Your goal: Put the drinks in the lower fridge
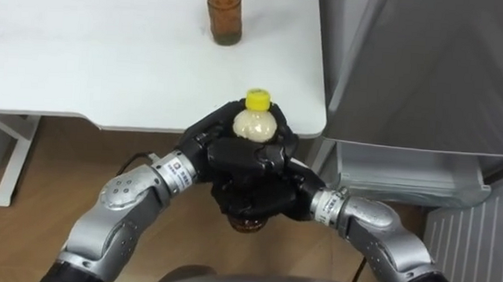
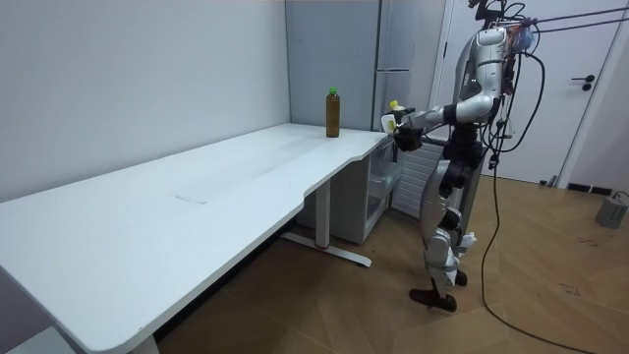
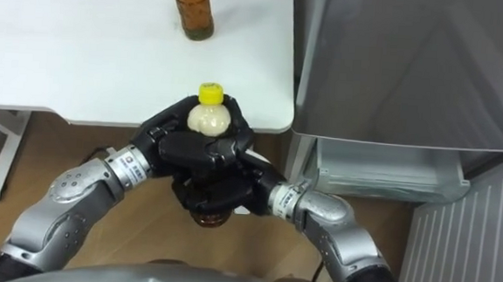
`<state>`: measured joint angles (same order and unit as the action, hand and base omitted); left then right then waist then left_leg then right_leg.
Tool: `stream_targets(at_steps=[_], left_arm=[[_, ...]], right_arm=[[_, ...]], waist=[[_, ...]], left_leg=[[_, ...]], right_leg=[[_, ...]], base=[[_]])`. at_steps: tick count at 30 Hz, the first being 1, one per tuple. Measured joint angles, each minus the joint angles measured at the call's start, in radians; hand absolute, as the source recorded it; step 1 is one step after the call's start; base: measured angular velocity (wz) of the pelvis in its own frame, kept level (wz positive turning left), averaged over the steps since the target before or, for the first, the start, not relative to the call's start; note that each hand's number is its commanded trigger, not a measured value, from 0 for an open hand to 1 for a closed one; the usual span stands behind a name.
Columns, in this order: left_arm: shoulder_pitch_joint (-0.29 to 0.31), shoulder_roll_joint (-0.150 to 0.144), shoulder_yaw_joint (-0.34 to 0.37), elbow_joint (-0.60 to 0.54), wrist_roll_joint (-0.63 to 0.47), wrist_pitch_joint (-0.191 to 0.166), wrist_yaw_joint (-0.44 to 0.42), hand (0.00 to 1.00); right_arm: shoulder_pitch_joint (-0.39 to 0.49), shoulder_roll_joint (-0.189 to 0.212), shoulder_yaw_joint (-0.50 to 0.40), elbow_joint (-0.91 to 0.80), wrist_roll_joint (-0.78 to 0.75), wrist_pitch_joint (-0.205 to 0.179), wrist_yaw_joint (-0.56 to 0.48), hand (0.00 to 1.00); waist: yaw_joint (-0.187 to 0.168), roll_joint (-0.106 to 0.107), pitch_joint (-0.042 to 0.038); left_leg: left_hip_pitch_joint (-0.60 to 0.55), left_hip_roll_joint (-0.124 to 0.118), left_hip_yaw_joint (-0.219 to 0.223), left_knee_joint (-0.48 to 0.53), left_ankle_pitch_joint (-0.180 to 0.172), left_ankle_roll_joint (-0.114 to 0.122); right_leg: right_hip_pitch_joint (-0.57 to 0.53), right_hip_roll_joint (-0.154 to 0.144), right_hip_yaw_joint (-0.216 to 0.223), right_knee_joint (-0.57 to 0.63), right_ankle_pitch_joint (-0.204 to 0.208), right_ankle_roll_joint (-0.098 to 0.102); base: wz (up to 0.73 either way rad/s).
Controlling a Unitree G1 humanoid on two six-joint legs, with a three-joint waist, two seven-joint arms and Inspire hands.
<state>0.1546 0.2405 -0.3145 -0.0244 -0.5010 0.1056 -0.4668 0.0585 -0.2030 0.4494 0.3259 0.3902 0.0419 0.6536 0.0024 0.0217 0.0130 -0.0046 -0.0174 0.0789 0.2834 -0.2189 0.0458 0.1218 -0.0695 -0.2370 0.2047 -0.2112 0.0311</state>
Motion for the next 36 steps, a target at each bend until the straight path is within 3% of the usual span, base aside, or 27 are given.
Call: stream_targets(at_steps=[1,12,16,25,28,29,33,36], left_arm=[[0.0,-0.002,0.0,-0.001,-0.001,0.0,0.005,0.0],[-0.006,-0.008,0.014,-0.032,-0.011,-0.004,0.006,0.0],[-0.017,-0.01,0.026,-0.037,-0.011,-0.025,0.006,0.0],[-0.024,-0.009,0.054,-0.192,-0.009,-0.027,0.045,0.0],[-0.025,-0.019,0.082,-0.253,-0.011,-0.053,0.044,0.0],[-0.032,-0.027,0.083,-0.274,-0.016,-0.079,0.043,0.0],[-0.066,-0.052,0.095,-0.334,-0.05,-0.129,0.043,0.0],[-0.076,-0.055,0.129,-0.36,-0.091,-0.151,0.043,0.0]], right_arm=[[0.0,0.0,0.0,0.0,0.002,-0.003,-0.001,1.0],[0.001,0.004,-0.002,0.001,0.058,-0.019,0.008,1.0],[0.001,0.006,-0.003,0.0,0.109,-0.021,0.023,1.0],[0.001,0.009,-0.014,0.0,0.17,-0.062,0.044,1.0],[0.001,0.009,-0.022,0.008,0.172,-0.072,0.042,1.0],[0.001,0.009,-0.023,0.025,0.172,-0.066,0.034,1.0],[0.009,0.006,-0.041,0.052,0.158,-0.039,0.009,1.0],[0.032,-0.006,-0.048,0.052,0.149,-0.038,0.0,1.0]], waist=[[0.0,0.0,0.0],[-0.006,-0.003,0.001],[-0.006,-0.004,0.0013],[-0.004,0.006,0.0053],[-0.004,0.009,0.0068],[0.0,0.009,0.007],[0.02,0.017,0.0103],[0.035,0.025,0.0057]], left_leg=[[0.001,0.0,0.0,-0.003,0.0,0.0],[0.015,0.002,0.001,-0.009,0.0,0.0],[0.012,0.002,0.0,-0.008,0.0,0.0],[-0.004,0.003,-0.002,0.007,0.0,-0.001],[-0.001,0.003,-0.002,0.003,0.0,-0.001],[0.001,0.003,-0.002,0.005,0.0,-0.001],[0.0,0.003,-0.001,0.006,0.0,-0.001],[0.004,0.004,0.0,0.0,0.0,-0.001]], right_leg=[[0.003,0.0,0.0,0.0,0.0,0.0],[0.013,0.001,0.005,0.0,0.0,-0.001],[0.01,0.001,-0.001,0.0,0.0,-0.001],[0.0,0.001,-0.011,-0.001,0.001,-0.001],[0.003,0.001,-0.012,-0.002,0.001,-0.001],[0.007,0.0,-0.013,-0.002,0.001,-0.001],[0.005,0.001,-0.01,-0.001,0.001,-0.001],[0.007,0.001,-0.007,0.0,0.001,-0.001]], base=[[0.0],[0.0],[0.0],[0.02],[0.0],[0.0],[-0.01],[0.0]])
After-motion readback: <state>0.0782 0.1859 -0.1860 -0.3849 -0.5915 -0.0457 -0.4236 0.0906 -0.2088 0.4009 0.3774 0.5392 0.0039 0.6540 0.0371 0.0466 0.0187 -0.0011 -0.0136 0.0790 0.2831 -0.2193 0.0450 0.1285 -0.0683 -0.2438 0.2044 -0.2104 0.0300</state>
